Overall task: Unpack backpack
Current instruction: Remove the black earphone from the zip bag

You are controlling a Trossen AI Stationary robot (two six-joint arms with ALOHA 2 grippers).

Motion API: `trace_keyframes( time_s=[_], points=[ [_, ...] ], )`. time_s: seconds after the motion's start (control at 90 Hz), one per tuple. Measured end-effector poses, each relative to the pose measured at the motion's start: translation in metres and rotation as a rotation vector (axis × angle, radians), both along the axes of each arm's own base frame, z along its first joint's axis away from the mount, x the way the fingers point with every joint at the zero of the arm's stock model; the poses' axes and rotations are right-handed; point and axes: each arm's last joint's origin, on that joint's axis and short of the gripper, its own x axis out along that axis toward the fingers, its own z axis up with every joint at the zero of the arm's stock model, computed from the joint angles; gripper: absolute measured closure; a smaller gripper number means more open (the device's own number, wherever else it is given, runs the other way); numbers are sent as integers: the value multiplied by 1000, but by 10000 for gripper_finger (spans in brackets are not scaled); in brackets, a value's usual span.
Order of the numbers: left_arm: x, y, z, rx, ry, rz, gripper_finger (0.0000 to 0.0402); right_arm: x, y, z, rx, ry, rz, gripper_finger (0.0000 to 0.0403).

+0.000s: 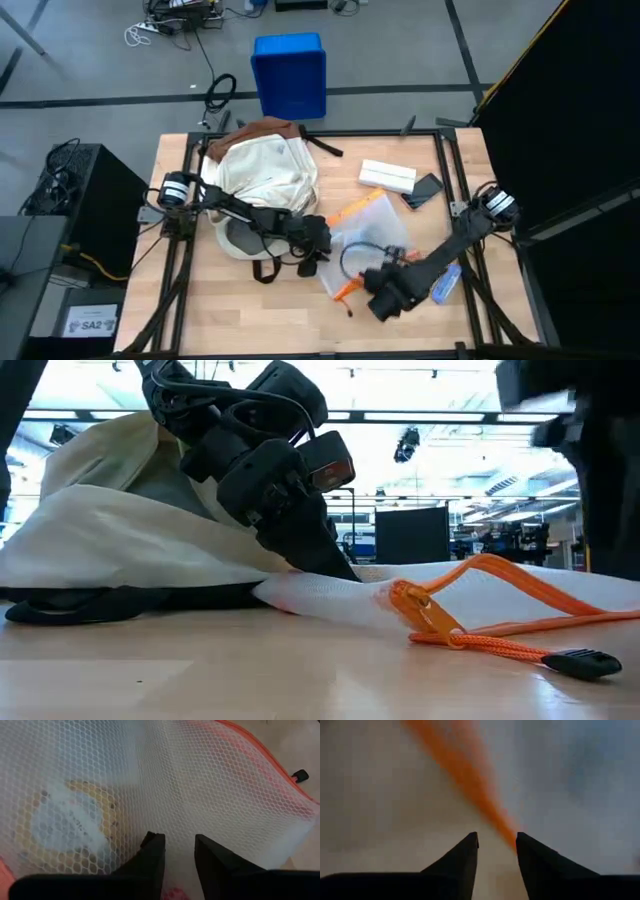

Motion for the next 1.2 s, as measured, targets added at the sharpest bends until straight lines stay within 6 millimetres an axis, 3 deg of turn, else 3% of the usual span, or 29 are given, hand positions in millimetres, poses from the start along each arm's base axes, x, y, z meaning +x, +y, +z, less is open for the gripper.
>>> trace_keyframes(
  time_s=[0.189,0.467,0.567,0.733,1.011,1.2],
  points=[
    [0,0,0,0,-4,0,324,10,29,2,86,-237,125,327],
    [6,-1,11,-12,-34,5,324,30,15,-45,28,-112,35,358],
    [8,-1,12,-12,-32,5,324,36,10,-51,22,-102,-5,366],
    [3,-1,19,0,14,1,324,36,10,-51,-35,-174,-60,376],
    [-15,5,54,125,23,77,324,30,18,-48,-121,-302,-116,374],
    [-22,13,56,266,71,122,324,29,20,-47,-155,-361,-147,369]
  ],
)
